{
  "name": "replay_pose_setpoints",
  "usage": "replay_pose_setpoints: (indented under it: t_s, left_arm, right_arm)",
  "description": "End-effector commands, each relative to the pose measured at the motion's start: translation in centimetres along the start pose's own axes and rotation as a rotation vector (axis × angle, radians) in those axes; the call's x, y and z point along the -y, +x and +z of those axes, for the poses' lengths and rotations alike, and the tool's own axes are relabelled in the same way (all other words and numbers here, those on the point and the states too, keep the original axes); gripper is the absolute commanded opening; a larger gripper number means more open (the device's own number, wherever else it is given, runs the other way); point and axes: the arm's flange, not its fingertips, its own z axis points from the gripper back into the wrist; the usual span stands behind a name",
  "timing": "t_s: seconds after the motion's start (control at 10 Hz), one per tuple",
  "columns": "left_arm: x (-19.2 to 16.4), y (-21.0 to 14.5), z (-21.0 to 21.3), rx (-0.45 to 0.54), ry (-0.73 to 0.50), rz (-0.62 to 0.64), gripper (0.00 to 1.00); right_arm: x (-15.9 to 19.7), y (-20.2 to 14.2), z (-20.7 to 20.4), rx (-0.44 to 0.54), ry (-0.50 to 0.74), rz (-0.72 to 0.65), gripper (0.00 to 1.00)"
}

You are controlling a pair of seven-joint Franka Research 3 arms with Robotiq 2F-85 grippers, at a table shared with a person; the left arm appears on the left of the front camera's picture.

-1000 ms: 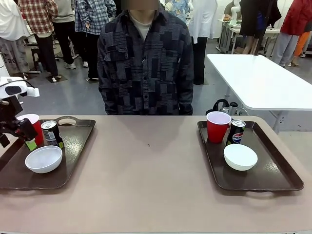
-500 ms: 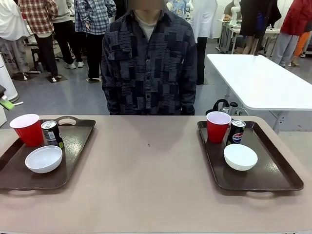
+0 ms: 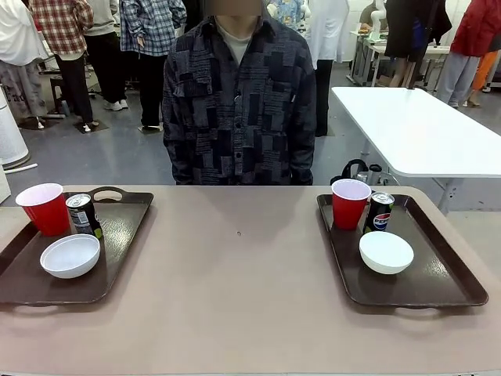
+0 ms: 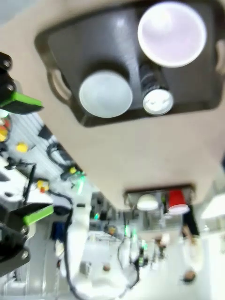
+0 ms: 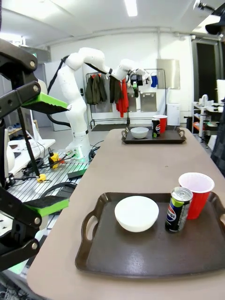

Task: Prepare tableware on both trays.
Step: Pick up a Picnic Bowl from the table and place it on a Handle tray.

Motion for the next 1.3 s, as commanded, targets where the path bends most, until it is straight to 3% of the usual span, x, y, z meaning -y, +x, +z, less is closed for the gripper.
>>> replay_pose_setpoints:
  t_s: [0.0,0.2,0.4,0.7,1.2]
  left_arm:
    - [-1.8,1.0,3.1,-0.036,-0.086,-0.099,1.00]
    - [-3.6,1.3,4.3,-0.018,-0.120,-0.179,1.00]
    - [-6.2,2.4,4.6,0.050,-0.062,-0.163,1.00]
    - [-8.5,2.7,4.4,0.075,-0.092,-0.119,1.00]
    - [-8.4,-1.8,4.4,0.033,-0.097,-0.074,1.00]
  right_arm:
    - [-0.1,-0.1,0.0,0.003,-0.005,-0.007,0.91]
    - [-0.1,-0.1,0.0,0.003,-0.005,-0.007,0.91]
    - [-0.1,-0.1,0.0,0.003,-0.005,-0.007,0.91]
    - [-0.1,-0.1,0.0,0.003,-0.005,-0.007,0.91]
    - [-0.1,-0.1,0.0,0.003,-0.005,-0.007,0.91]
